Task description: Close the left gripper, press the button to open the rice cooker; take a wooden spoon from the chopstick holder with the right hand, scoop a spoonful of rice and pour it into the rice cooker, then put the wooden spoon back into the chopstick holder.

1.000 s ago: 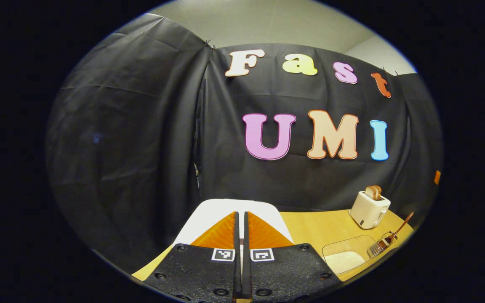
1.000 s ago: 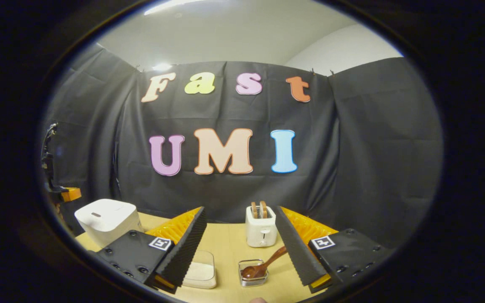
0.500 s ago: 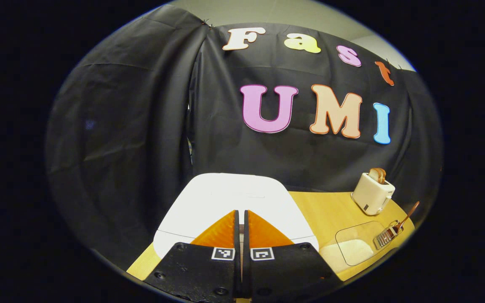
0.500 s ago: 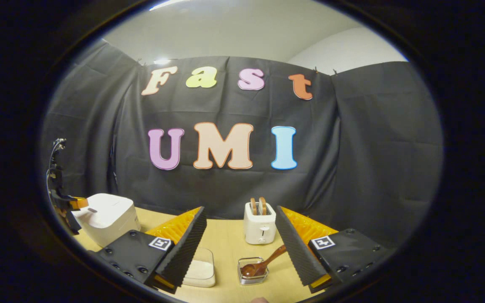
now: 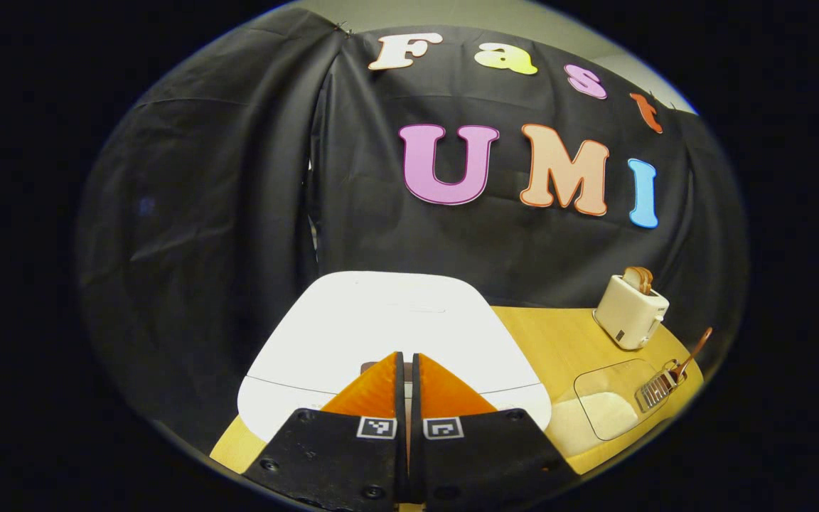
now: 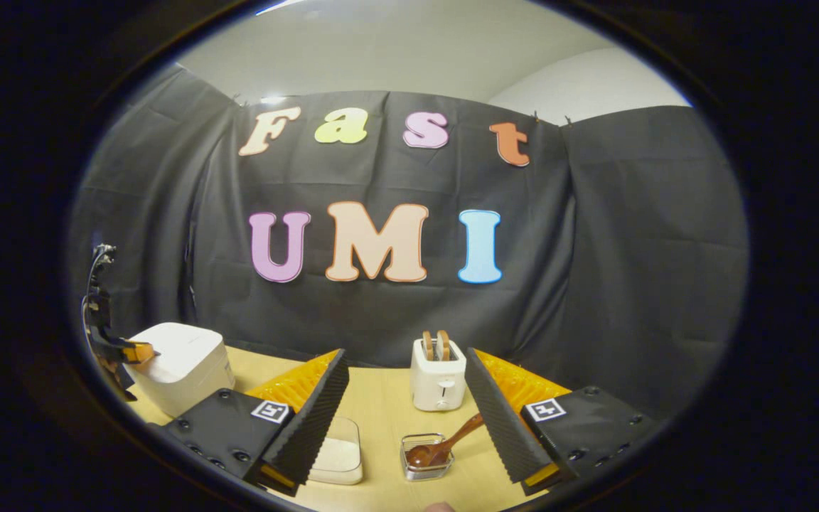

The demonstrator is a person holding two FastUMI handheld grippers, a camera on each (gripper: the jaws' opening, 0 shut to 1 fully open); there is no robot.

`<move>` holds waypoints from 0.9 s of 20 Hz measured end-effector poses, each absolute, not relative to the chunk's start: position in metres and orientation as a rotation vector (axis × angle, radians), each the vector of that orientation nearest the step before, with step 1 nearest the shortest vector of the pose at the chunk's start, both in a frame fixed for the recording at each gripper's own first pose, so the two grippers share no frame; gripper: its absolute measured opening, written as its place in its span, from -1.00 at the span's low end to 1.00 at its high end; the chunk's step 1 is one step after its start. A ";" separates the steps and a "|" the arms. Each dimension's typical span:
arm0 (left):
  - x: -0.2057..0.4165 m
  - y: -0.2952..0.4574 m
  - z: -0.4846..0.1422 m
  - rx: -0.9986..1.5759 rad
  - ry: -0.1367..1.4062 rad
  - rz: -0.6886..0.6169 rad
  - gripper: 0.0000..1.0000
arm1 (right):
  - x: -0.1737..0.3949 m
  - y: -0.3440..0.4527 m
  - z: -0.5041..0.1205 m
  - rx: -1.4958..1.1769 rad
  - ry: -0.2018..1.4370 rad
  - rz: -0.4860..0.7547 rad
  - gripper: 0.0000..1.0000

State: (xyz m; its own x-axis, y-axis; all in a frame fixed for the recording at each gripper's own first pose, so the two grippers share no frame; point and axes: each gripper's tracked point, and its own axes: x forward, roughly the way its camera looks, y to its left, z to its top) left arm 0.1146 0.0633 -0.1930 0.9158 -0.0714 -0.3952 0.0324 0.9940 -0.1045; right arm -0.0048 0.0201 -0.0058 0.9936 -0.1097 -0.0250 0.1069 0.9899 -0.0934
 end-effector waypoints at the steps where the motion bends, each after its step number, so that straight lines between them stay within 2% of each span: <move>1: 0.118 0.063 -0.196 -0.096 0.421 -0.053 -1.00 | -0.005 0.020 -0.007 -0.091 0.033 -0.108 1.00; 9: 0.117 0.060 -0.187 -0.085 0.406 -0.049 -1.00 | -0.011 0.013 -0.002 -0.090 0.016 -0.106 1.00; 13: 0.119 0.060 -0.144 -0.042 0.285 -0.038 -1.00 | -0.014 0.001 -0.001 -0.077 0.014 -0.118 1.00; 15: 0.121 0.060 -0.120 -0.044 0.215 -0.023 -0.84 | -0.014 -0.003 0.001 -0.074 0.006 -0.118 1.00; 17: 0.120 0.063 -0.112 -0.037 0.208 -0.005 -0.65 | -0.015 -0.006 0.003 -0.074 0.000 -0.116 1.00; 18: 0.118 0.065 -0.112 -0.039 0.215 0.009 -0.49 | -0.014 -0.008 0.002 -0.072 -0.001 -0.113 1.00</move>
